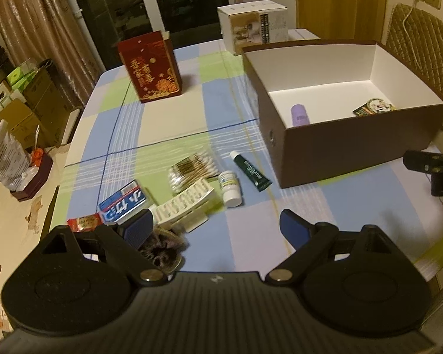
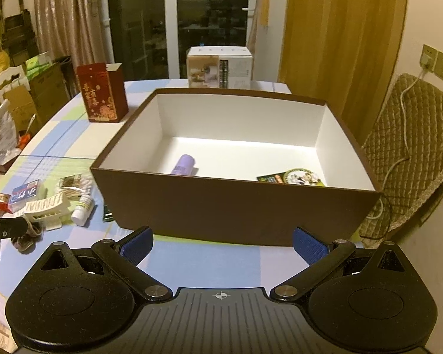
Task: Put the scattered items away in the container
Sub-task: 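Withdraw both tools from the box back over the table, then grasp the dark scrunchie with the left tool while the right tool grasps the white holder, then carry the scrunchie and white holder over the box with both tools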
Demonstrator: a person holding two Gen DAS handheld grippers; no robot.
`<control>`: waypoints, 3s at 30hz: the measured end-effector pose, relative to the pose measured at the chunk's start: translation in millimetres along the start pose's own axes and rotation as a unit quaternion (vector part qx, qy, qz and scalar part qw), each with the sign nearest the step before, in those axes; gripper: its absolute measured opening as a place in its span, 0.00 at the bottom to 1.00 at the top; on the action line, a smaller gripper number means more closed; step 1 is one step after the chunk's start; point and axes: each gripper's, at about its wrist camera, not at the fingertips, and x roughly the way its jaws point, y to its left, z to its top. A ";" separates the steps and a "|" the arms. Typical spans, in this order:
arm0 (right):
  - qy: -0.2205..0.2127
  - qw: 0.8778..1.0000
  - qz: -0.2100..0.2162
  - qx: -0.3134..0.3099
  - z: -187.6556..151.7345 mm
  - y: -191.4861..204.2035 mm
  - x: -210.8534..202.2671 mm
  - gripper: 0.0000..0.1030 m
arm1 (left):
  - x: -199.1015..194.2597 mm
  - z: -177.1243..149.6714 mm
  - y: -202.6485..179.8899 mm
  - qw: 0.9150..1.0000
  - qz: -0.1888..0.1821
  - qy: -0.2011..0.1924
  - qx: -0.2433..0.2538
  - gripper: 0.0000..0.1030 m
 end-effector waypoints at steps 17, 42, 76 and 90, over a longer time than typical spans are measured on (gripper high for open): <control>0.047 0.993 0.101 -0.046 -0.6 80.4 34.3 1.00 | 14.1 -72.1 97.1 0.996 0.015 0.047 -0.078 0.81; 0.125 0.985 0.116 -0.006 -5.8 93.0 93.8 1.00 | 100.3 -55.1 94.0 0.994 -0.033 0.051 -0.088 0.11; 0.028 0.973 0.177 -0.149 9.1 227.5 145.9 0.84 | 93.0 -71.9 131.3 0.987 -0.012 0.104 -0.124 0.26; 0.063 0.969 0.176 -0.162 -5.8 195.3 114.5 0.83 | 93.0 -62.0 118.9 0.988 -0.042 0.086 -0.119 0.20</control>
